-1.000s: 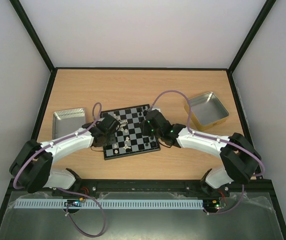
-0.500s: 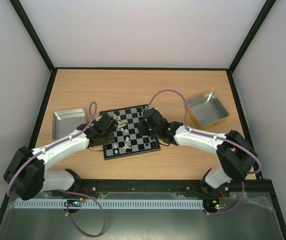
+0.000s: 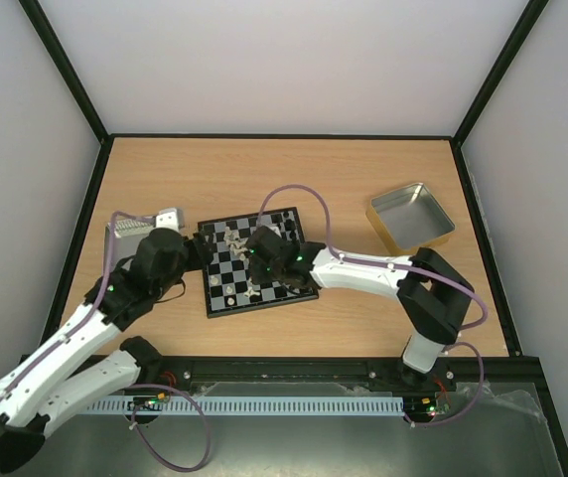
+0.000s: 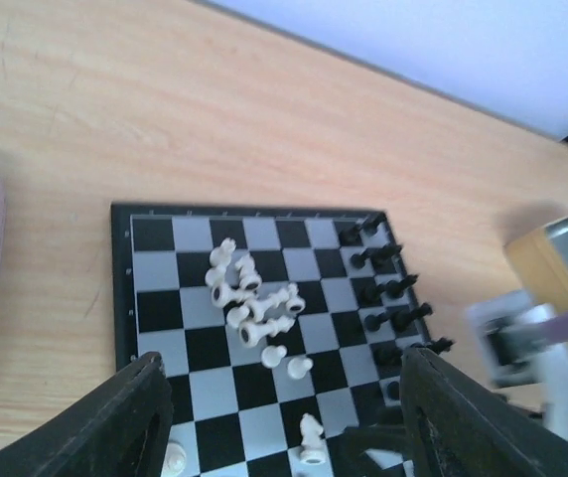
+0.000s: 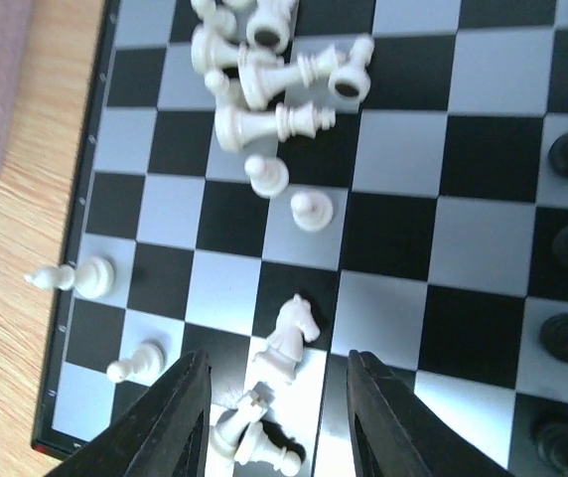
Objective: Set up the chess pieces on the board
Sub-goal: Pick up the chess piece from the chessboard.
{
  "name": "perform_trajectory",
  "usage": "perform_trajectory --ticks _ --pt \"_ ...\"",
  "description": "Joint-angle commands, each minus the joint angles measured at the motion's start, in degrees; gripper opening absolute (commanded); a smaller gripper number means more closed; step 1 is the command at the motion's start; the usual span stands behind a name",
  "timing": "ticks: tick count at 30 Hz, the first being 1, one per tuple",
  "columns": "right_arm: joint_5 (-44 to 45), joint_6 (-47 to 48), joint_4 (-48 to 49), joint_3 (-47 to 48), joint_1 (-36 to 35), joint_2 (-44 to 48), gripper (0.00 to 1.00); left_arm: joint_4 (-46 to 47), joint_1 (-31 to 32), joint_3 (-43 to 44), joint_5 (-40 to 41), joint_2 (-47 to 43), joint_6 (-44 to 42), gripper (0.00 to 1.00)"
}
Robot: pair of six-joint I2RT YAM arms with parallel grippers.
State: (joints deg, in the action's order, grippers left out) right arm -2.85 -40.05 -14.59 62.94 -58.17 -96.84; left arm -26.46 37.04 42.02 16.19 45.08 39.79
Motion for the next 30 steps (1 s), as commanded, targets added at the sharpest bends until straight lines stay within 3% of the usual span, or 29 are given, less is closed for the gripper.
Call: perform_trajectory --ticks 1,14,30 --pt "3.27 -3.40 -7.94 4.34 -2.32 -4.25 0.37 2.23 -0.30 -1.72 1.55 -6.45 -5.20 0.66" --pt "8.17 -10.90 -12.72 10.29 -3.97 -11.24 0.35 1.75 -0.30 -4.31 0.85 -10.07 -6.33 0.70" --pt "5.05 -12.43 -11.54 10.44 -4.10 -12.84 0.32 1.38 -0.30 -4.38 2.09 -10.00 -5.91 0.72"
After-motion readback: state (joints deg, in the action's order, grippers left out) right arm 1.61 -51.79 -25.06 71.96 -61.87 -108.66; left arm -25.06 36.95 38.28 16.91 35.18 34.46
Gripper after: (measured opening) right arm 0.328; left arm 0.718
